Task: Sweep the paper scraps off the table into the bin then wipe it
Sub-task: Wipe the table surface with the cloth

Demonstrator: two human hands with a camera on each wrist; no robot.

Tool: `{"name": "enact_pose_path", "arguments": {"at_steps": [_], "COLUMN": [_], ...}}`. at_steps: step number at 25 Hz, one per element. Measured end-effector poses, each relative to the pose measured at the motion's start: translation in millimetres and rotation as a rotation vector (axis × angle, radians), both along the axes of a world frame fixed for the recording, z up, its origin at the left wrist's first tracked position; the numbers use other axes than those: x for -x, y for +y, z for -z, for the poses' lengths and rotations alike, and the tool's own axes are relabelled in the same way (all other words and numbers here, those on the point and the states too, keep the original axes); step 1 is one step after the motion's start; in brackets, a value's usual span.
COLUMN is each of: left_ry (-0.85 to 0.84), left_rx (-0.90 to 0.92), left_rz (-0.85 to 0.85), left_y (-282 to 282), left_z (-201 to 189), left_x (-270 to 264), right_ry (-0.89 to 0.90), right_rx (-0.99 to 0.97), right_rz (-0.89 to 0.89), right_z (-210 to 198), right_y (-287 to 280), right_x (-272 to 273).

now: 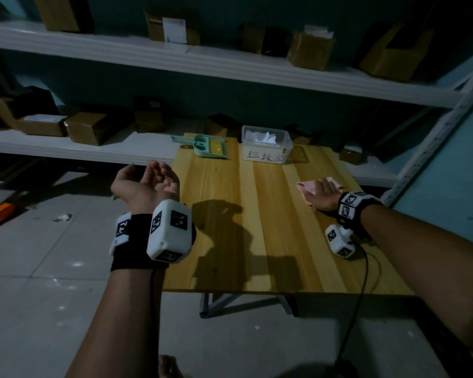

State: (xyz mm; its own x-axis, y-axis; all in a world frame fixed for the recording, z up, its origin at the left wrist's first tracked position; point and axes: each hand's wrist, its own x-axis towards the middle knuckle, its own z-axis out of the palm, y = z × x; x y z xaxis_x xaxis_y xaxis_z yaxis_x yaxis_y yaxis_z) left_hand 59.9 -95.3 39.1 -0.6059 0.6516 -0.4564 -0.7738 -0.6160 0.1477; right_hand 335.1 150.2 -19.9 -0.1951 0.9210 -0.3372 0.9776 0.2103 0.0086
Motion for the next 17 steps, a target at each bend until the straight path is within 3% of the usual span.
{"name": "enact_pose_path", "arguments": {"at_steps": [3, 11, 17], "left_ry": [-0.018, -0.037, -0.045], "left_rx": [-0.006, -0.017, -0.012], "left_rz": [0.027, 0.081, 0.091], "left_y": [4, 14, 14], "left_z": [2, 0, 2], "left_x": [-1, -22, -29], "right_ry": [0.045, 0.001, -0.009], "right_rx": [0.024, 0.058, 0.121], "right_rz": [0.024, -0.104, -0.207], "right_z": [-2, 0, -3], "right_y": [-16, -31, -61], "right_x": [0, -16, 3]}}
